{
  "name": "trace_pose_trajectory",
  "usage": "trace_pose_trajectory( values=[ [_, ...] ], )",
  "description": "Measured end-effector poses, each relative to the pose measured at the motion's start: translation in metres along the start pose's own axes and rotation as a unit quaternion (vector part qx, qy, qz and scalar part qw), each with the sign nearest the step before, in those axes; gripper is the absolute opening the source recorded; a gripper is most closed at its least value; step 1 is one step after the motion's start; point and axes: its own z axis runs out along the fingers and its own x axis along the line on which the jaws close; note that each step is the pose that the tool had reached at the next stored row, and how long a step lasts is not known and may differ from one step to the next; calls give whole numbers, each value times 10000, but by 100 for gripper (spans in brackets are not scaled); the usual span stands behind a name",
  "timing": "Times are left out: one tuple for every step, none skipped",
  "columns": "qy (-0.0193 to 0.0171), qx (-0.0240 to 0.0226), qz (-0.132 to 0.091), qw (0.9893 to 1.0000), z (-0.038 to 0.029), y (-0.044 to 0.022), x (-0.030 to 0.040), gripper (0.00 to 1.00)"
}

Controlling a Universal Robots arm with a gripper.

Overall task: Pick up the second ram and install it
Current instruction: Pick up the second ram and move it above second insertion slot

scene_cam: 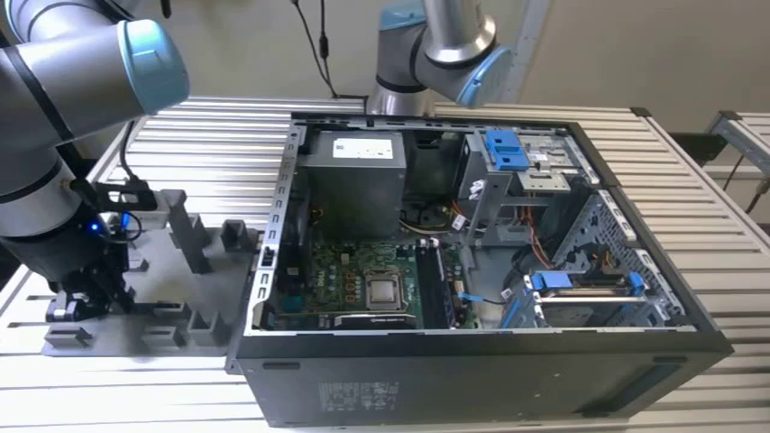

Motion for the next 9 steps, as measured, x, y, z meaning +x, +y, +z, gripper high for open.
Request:
trace_pose_trajectory(
  values=[
    [-1,2,0,10000,-4,0,0,14],
    [-1,1,0,10000,-13,0,-1,14],
    [0,0,0,10000,-26,0,-1,14],
    [0,0,0,10000,-42,0,-1,14],
    [0,0,0,10000,-58,1,-1,14],
    [0,-1,0,10000,-74,0,-2,14],
    [0,-1,0,10000,-93,1,-2,14],
    [0,-1,0,10000,-114,1,-3,14],
    [0,0,0,10000,-134,1,-3,14]
  ],
)
